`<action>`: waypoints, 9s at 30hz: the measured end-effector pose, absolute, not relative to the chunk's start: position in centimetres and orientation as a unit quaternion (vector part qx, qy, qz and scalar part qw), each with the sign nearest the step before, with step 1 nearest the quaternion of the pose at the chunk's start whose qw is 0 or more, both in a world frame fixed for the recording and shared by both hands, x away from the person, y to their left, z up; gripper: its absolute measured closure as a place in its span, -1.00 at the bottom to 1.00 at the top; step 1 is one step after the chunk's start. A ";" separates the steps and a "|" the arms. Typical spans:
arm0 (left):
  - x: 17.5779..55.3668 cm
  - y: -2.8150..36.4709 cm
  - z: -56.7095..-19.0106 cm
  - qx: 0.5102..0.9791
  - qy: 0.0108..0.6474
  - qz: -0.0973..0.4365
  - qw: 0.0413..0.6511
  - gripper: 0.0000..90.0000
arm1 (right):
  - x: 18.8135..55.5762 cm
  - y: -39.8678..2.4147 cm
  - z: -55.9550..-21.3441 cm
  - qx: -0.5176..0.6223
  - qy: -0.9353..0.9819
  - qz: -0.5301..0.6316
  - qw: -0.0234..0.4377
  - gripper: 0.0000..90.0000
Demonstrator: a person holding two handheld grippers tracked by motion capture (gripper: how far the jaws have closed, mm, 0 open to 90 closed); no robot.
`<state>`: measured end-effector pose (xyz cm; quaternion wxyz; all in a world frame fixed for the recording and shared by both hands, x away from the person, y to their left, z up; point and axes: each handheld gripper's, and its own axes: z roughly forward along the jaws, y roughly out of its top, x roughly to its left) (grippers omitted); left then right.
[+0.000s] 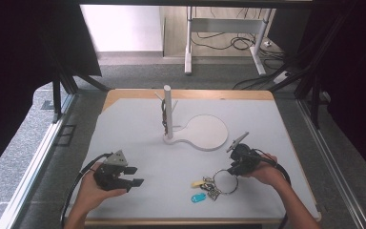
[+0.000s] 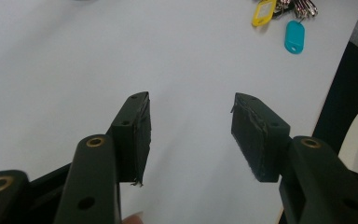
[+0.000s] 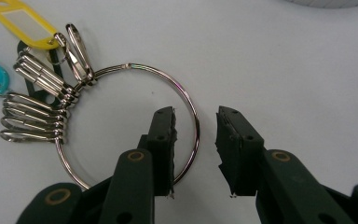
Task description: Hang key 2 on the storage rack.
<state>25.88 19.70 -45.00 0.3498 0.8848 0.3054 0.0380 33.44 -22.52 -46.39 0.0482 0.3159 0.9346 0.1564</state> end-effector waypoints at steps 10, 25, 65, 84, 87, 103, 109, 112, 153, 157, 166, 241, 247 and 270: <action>25.9 19.6 -45.1 0.886 0.301 0.034 0.350 0.07 | 34.1 -21.1 -46.9 0.295 0.946 0.131 0.039 0.56; 25.9 19.4 -45.1 0.885 0.298 0.028 0.357 0.07 | 35.9 -19.9 -47.9 0.279 0.957 0.085 0.007 0.74; 25.7 19.8 -44.7 0.883 0.298 0.033 0.361 0.06 | 32.8 -20.5 -41.1 0.273 0.951 0.135 -0.044 0.93; 25.6 19.9 -44.6 0.880 0.299 0.033 0.367 0.06 | 31.8 -19.1 -40.6 0.254 0.958 0.113 -0.069 0.95; 25.6 20.0 -44.6 0.880 0.299 0.033 0.368 0.06 | 32.0 -18.9 -39.7 0.260 0.957 0.115 -0.066 0.95; 25.5 20.2 -44.4 0.880 0.299 0.035 0.368 0.06 | 33.9 -19.4 -34.5 0.284 0.950 0.119 -0.055 0.95; 25.5 20.3 -44.3 0.876 0.302 0.036 0.374 0.07 | 34.8 -20.0 -33.4 0.299 0.944 0.127 -0.052 0.95; 25.5 20.3 -44.3 0.875 0.303 0.036 0.376 0.07 | 35.3 -20.2 -32.9 0.305 0.942 0.131 -0.052 0.95; 25.2 20.6 -43.7 0.871 0.295 0.033 0.392 0.07 | 40.8 -18.5 -29.6 0.361 0.919 0.155 -0.041 0.95; 25.2 20.7 -43.6 0.870 0.295 0.033 0.394 0.07 | 41.3 -18.1 -29.4 0.361 0.918 0.155 -0.041 0.95; 25.1 20.6 -43.5 0.870 0.292 0.032 0.396 0.07 | 42.5 -16.7 -28.8 0.364 0.917 0.157 -0.038 0.95; 24.3 20.0 -43.5 0.877 0.279 0.030 0.390 0.07 | 49.2 -10.7 -30.0 0.371 0.913 0.168 -0.022 0.95; 24.3 20.1 -43.4 0.876 0.279 0.030 0.393 0.07 | 49.8 -9.9 -29.7 0.365 0.915 0.169 -0.017 0.95; 24.1 20.4 -43.2 0.874 0.277 0.033 0.399 0.07 | 50.7 -6.4 -30.7 0.356 0.918 0.176 -0.013 0.95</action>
